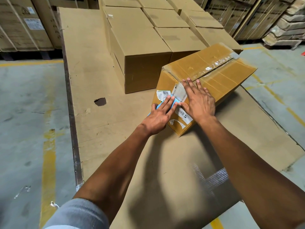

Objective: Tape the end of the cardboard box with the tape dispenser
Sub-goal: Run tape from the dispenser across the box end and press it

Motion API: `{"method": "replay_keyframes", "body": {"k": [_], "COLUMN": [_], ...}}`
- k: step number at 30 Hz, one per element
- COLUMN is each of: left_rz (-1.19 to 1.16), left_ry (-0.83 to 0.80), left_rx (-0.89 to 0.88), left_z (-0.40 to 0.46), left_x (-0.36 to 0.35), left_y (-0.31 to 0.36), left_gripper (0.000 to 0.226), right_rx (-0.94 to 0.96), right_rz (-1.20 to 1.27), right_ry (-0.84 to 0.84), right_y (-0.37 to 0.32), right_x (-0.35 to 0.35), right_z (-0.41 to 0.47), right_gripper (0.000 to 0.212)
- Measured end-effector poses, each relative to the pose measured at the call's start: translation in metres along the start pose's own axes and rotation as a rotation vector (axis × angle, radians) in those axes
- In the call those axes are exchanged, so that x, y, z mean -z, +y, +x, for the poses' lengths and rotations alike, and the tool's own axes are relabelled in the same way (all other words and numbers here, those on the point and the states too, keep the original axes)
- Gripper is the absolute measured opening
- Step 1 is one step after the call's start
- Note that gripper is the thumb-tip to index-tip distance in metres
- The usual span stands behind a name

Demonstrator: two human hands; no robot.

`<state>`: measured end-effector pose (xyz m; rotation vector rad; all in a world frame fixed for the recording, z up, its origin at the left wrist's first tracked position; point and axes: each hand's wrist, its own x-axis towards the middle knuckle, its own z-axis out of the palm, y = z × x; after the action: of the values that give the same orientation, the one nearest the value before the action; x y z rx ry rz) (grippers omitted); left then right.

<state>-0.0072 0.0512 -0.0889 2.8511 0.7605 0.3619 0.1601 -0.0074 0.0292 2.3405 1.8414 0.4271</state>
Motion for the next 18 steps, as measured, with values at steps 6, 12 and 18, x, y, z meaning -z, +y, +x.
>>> {"method": "replay_keyframes", "body": {"k": [6, 12, 18], "left_rz": [-0.023, -0.096, -0.077], "left_ry": [-0.039, -0.019, -0.017], "left_rx": [0.000, 0.002, 0.002], "left_z": [0.0024, 0.0045, 0.0058], "left_x": [0.0055, 0.0014, -0.0031], "left_y": [-0.0031, -0.0078, -0.0105], "left_gripper": [0.095, 0.082, 0.077], "right_rx": [-0.022, -0.050, -0.058], "right_rz": [0.000, 0.013, -0.004], "right_ry": [-0.009, 0.008, 0.000], "right_y": [-0.0031, -0.0066, -0.0071], "right_x": [0.0047, 0.0086, 0.0091], "right_z": [-0.0015, -0.0035, -0.0041], "right_gripper": [0.097, 0.092, 0.096]}}
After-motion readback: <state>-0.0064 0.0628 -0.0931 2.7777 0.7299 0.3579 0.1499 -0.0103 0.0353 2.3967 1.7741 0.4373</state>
